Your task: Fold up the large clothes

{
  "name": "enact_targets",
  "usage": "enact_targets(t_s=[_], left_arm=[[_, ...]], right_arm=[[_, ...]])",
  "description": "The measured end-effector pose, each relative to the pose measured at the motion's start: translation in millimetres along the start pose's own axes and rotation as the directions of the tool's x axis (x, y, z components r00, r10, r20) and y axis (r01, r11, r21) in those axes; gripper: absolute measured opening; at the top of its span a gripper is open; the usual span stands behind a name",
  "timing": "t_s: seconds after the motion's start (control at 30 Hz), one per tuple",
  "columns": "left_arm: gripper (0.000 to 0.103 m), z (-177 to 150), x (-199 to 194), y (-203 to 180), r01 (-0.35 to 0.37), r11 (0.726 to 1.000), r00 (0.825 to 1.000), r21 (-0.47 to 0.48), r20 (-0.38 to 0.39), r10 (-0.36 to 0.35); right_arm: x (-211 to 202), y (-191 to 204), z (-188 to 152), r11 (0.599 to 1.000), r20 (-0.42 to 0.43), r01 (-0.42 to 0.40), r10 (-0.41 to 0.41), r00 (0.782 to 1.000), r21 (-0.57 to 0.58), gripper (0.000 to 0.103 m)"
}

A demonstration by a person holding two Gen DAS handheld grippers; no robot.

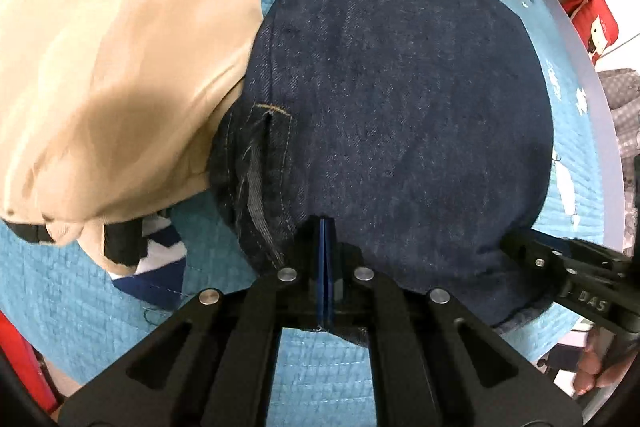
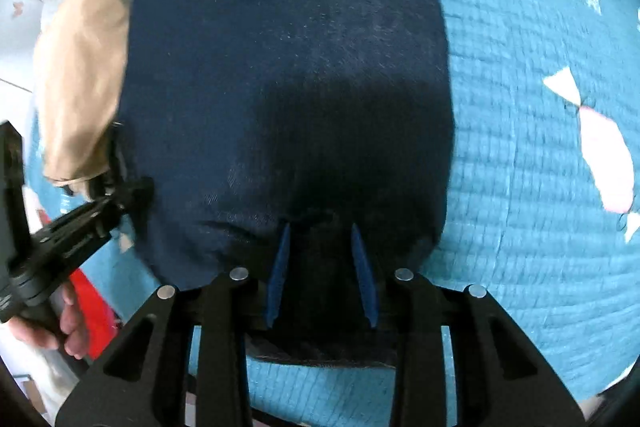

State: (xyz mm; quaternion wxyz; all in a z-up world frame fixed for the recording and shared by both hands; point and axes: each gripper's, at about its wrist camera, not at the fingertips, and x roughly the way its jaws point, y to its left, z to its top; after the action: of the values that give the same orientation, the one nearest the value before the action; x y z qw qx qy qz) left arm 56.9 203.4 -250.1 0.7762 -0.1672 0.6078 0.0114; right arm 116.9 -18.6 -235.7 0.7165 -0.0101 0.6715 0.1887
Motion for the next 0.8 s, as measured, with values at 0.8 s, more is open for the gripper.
enact_targets(t_s=[0.8], left_arm=[[0.002,9.5,19.8,-27.6,-0.084,0.995,0.996,0.047,-0.021,0.086]], right_arm=[[41.6,35.1,-18.9,0.998,-0.125,0.021,-0.014,0.992,0.058,0.029]])
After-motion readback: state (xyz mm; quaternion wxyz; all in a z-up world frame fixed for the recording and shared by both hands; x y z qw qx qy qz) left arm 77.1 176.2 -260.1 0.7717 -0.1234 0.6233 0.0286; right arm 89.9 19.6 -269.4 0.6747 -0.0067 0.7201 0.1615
